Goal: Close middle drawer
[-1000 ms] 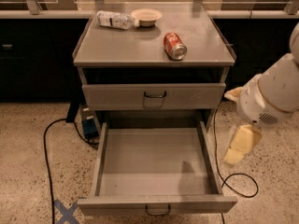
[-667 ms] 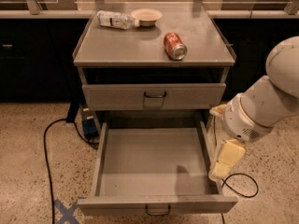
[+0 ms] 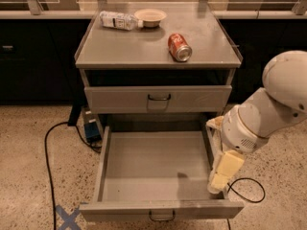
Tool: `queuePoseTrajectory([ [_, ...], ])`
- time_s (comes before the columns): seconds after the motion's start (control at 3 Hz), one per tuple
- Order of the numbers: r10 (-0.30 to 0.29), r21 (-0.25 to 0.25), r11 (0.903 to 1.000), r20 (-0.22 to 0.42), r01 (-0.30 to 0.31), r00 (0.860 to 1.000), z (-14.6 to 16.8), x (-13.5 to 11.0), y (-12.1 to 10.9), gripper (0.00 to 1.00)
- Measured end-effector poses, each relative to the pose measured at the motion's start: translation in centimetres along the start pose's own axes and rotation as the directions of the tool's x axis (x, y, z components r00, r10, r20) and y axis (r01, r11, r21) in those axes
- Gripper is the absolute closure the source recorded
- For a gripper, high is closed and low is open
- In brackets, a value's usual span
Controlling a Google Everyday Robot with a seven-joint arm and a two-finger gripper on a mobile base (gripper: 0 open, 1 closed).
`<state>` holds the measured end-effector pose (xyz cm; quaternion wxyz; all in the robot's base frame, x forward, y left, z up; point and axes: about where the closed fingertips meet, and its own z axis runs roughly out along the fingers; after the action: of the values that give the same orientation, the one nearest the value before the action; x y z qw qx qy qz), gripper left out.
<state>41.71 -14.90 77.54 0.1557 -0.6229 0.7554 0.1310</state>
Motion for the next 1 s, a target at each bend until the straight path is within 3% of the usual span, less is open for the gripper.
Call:
queuePoseTrajectory([
  [0.33,-0.004,-0.098,0.9951,0.084,0.012,0.996,5.2,-0.2,2.0,0.00],
  [0.67,0.004,-0.161,0.9868,0.130,0.017,0.991,9.2,-0.1,3.7,0.00],
  [1.0,0.064,-0.198,0.9794,0.111,-0.041,0.992,12.4,2.5,6.6,0.00],
])
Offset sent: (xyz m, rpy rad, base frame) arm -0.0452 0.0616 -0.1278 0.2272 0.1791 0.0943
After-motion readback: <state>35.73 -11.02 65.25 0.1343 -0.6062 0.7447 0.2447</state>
